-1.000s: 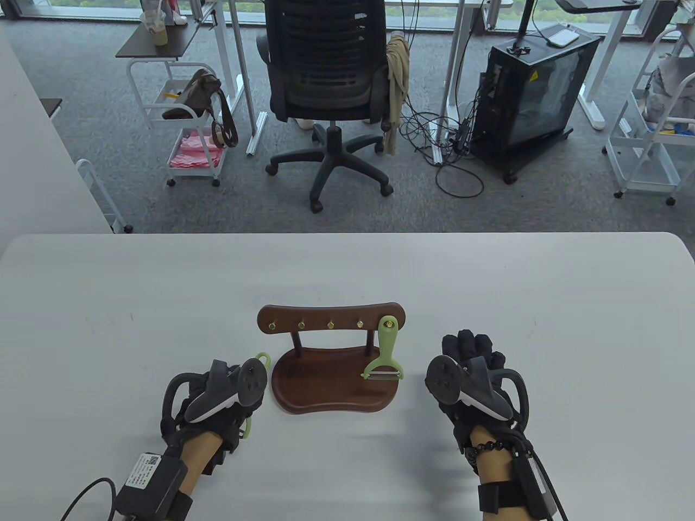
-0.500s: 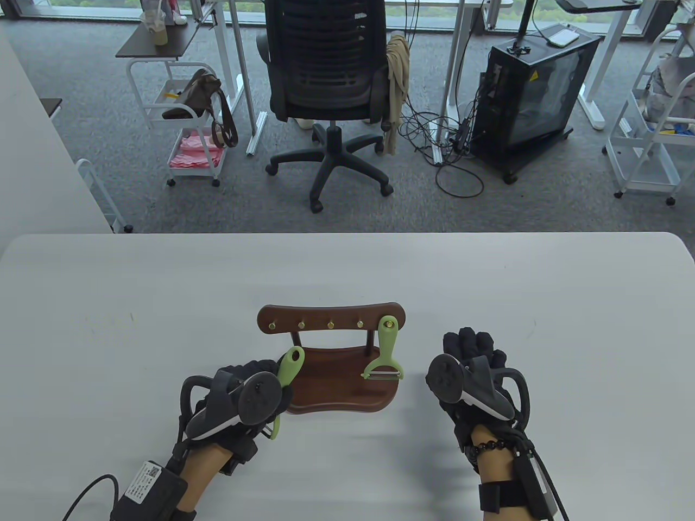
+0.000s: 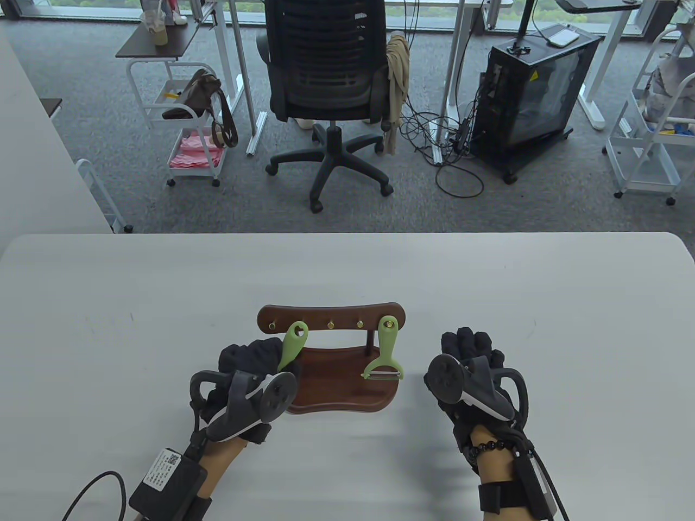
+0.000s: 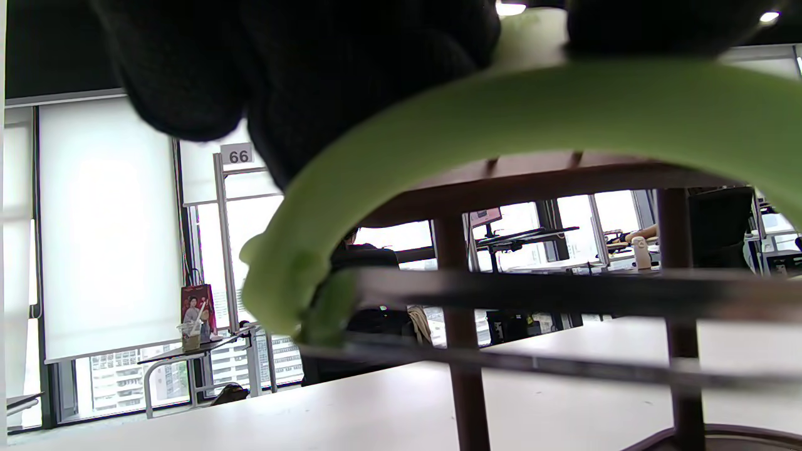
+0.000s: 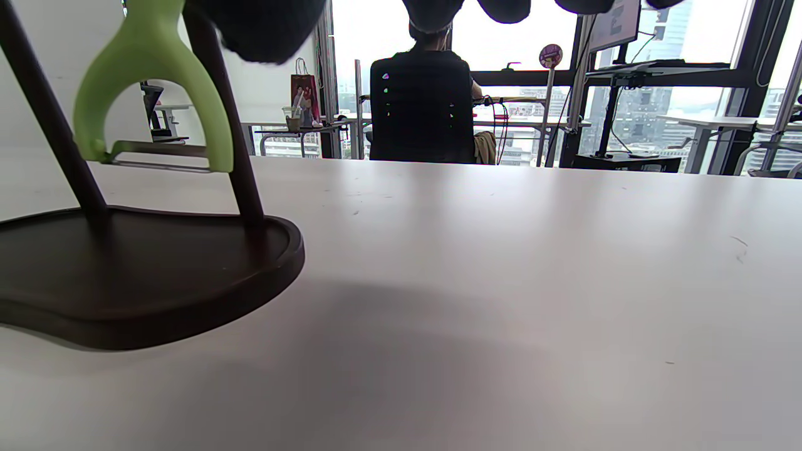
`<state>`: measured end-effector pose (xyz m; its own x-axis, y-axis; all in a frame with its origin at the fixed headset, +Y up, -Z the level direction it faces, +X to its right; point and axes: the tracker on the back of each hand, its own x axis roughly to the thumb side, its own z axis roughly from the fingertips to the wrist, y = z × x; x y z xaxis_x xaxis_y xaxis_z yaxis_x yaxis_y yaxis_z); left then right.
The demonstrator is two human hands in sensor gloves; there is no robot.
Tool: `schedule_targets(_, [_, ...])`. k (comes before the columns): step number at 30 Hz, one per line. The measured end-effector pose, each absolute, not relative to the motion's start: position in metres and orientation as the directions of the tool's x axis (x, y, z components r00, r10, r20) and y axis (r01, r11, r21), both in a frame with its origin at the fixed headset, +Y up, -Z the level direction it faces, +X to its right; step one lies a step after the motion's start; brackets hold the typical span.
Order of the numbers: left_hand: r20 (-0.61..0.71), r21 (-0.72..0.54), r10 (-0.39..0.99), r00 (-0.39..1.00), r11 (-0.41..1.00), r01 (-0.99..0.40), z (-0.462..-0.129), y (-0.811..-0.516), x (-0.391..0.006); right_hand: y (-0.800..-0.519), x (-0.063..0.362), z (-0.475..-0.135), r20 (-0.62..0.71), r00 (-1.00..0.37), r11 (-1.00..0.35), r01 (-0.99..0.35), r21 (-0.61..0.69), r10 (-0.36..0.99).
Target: Hook vegetable scraper onto key rack
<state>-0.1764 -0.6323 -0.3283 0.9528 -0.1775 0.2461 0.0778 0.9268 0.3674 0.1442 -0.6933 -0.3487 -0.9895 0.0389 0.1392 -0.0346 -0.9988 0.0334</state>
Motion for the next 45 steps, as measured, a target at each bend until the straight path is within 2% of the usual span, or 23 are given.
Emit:
schedule_targets(16, [0.207, 0.348, -0.237, 0.949, 0.925, 0.155, -0.344, -0.641, -0.167, -0.693, 0.142, -0.349, 0.145, -0.988, -0.998, -0.044, 0.034, 0.048])
schedule_targets(22, [0.148, 0.372, -0.285, 0.947, 0.903, 0.214, -0.347, -0.648, -0.163, -0.694, 0.142, -0.349, 0.144, -0.988, -0.998, -0.056, 0.038, 0.061])
schedule_targets(28, [0.112, 0.367, -0.272, 0.956, 0.905, 0.214, -0.35, -0.654, -0.158, -0.694, 0.142, -0.349, 0.144, -0.987, -0.997, -0.06, 0.04, 0.065])
schedule_targets(45, [0.108, 0.213, -0.015, 0.994, 0.977, -0.008, -0.356, -0.664, -0.17, -0.694, 0.143, -0.349, 0.144, -0.987, -0.997, -0.07, 0.044, 0.076])
